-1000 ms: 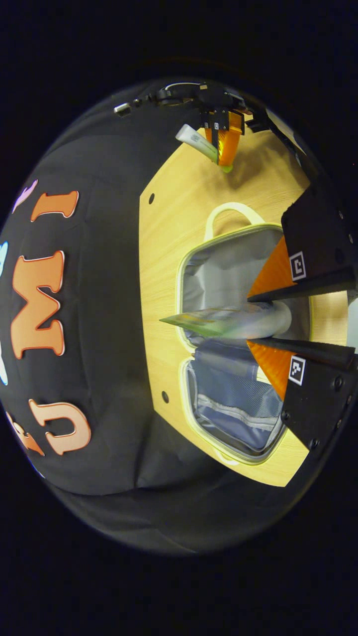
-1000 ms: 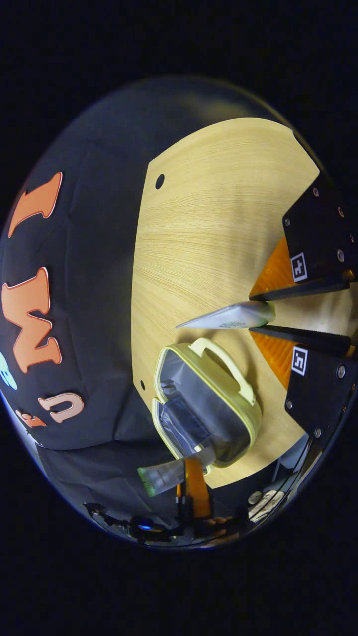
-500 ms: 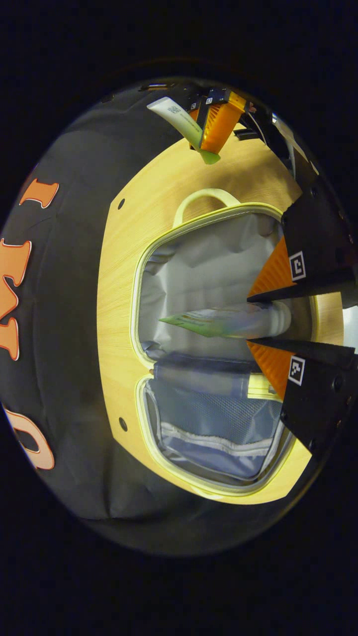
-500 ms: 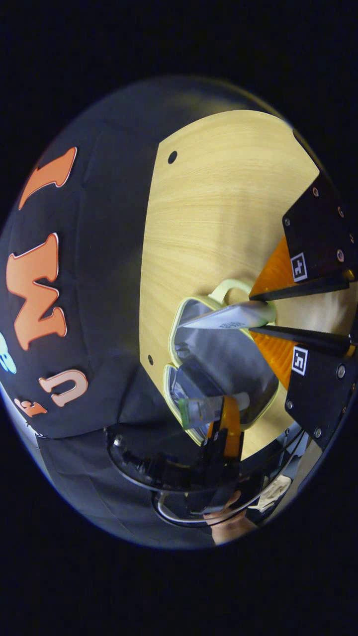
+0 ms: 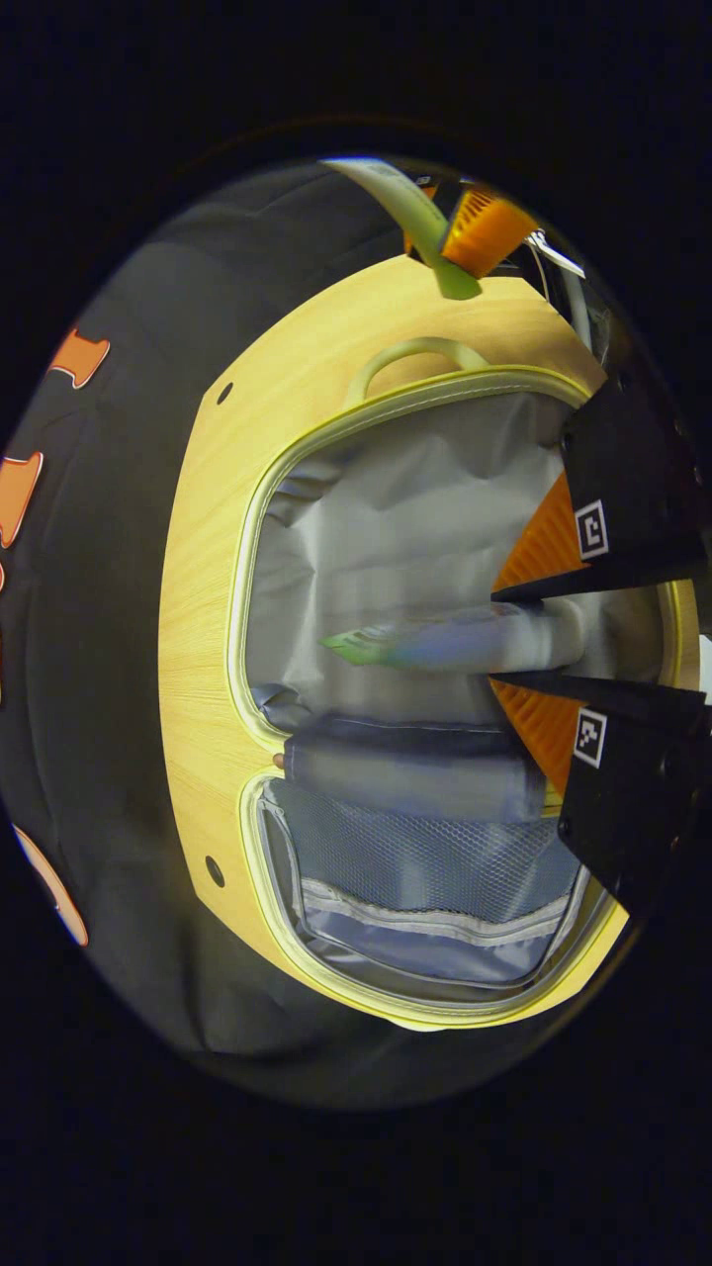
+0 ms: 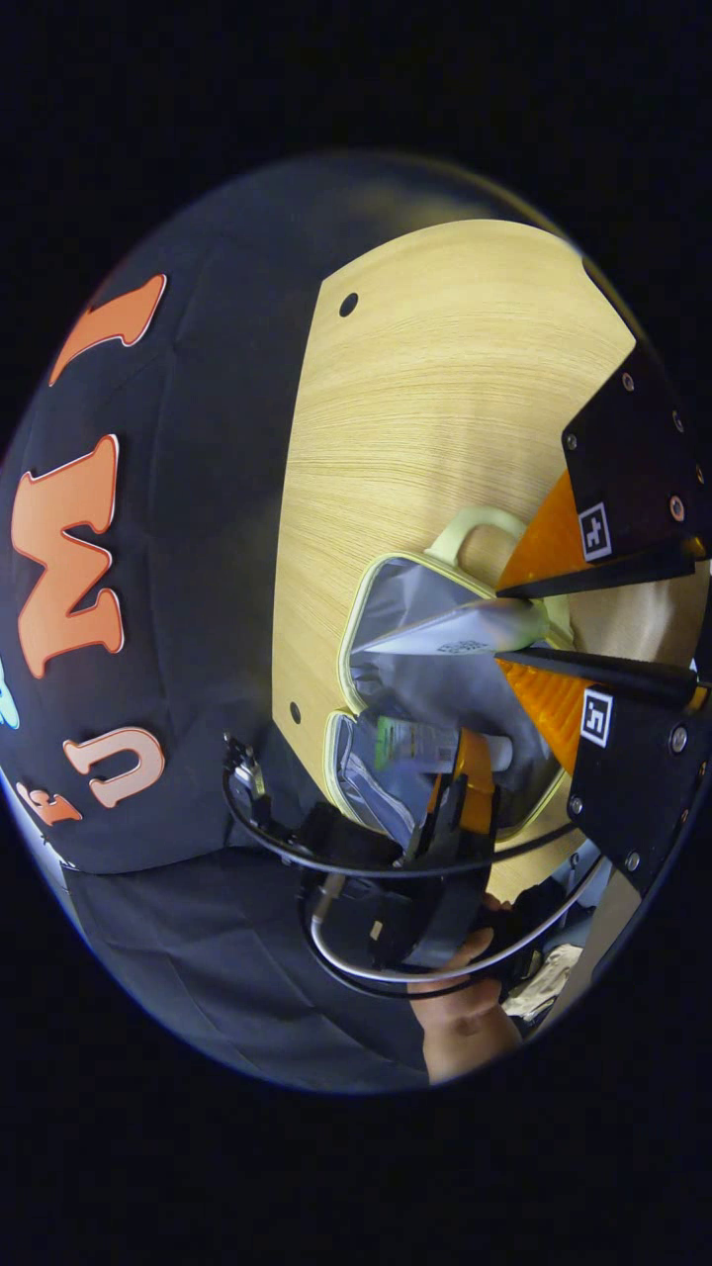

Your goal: First open the suitcase, pack the skin care products into it, and then close the suitcase.

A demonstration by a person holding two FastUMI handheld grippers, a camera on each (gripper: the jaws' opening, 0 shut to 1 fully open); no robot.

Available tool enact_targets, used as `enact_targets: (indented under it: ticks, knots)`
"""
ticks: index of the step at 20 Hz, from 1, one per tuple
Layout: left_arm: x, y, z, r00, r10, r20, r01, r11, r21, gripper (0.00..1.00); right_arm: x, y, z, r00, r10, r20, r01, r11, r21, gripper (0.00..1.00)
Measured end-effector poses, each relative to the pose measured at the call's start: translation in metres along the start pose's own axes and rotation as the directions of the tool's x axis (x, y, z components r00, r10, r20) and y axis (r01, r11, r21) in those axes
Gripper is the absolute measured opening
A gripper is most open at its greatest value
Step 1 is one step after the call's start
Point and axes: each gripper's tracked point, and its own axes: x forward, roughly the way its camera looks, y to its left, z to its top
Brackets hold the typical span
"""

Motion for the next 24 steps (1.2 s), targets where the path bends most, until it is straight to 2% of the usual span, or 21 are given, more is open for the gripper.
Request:
enact_targets:
  ticks: [2, 3, 9, 10, 12, 13, 15, 20, 24]
  knots:
    - [0.007, 0.005, -0.003, 1.000, 0.016, -0.019, -0.016, 1.000, -0.013, 0.39, 0.004, 0.009, -0.002, 1.000, 0.004, -0.011, -0.004, 1.000, -0.006, 0.33]
    - [0.011, 0.006, -0.004, 0.999, 0.016, -0.028, -0.017, 1.000, -0.024, 0.42, 0.007, 0.013, -0.002, 1.000, 0.009, -0.016, -0.009, 1.000, -0.012, 0.33]
    - [-0.009, 0.008, 0.008, 0.998, -0.010, 0.059, 0.012, 0.999, -0.046, 0.45, 0.020, 0.023, -0.002, 0.998, 0.038, -0.052, -0.038, 0.999, 0.013, 0.33]
    - [-0.019, 0.010, 0.013, 0.995, -0.017, 0.100, 0.020, 0.999, -0.032, 0.47, 0.022, 0.023, -0.002, 0.997, 0.041, -0.058, -0.040, 0.999, 0.015, 0.33]
    - [-0.046, 0.022, 0.025, 0.982, -0.006, 0.191, 0.009, 1.000, -0.015, 0.63, 0.028, 0.025, -0.006, 0.995, 0.054, -0.083, -0.053, 0.998, 0.022, 0.33]
    - [-0.058, 0.031, 0.030, 0.973, 0.009, 0.230, -0.004, 1.000, -0.022, 0.72, 0.031, 0.028, -0.008, 0.993, 0.065, -0.097, -0.063, 0.998, 0.027, 0.33]
    - [-0.082, 0.055, 0.039, 0.950, 0.052, 0.307, -0.036, 0.998, -0.058, 0.79, 0.036, 0.035, -0.011, 0.989, 0.088, -0.116, -0.084, 0.996, 0.041, 0.33]
    - [-0.125, 0.137, 0.036, 0.895, 0.191, 0.403, -0.133, 0.977, -0.167, 0.82, 0.056, 0.044, -0.029, 0.974, 0.113, -0.195, -0.103, 0.993, 0.061, 0.33]
    - [-0.146, 0.208, 0.020, 0.863, 0.302, 0.405, -0.176, 0.932, -0.318, 0.89, 0.058, 0.040, -0.031, 0.965, 0.110, -0.239, -0.086, 0.991, 0.106, 0.33]
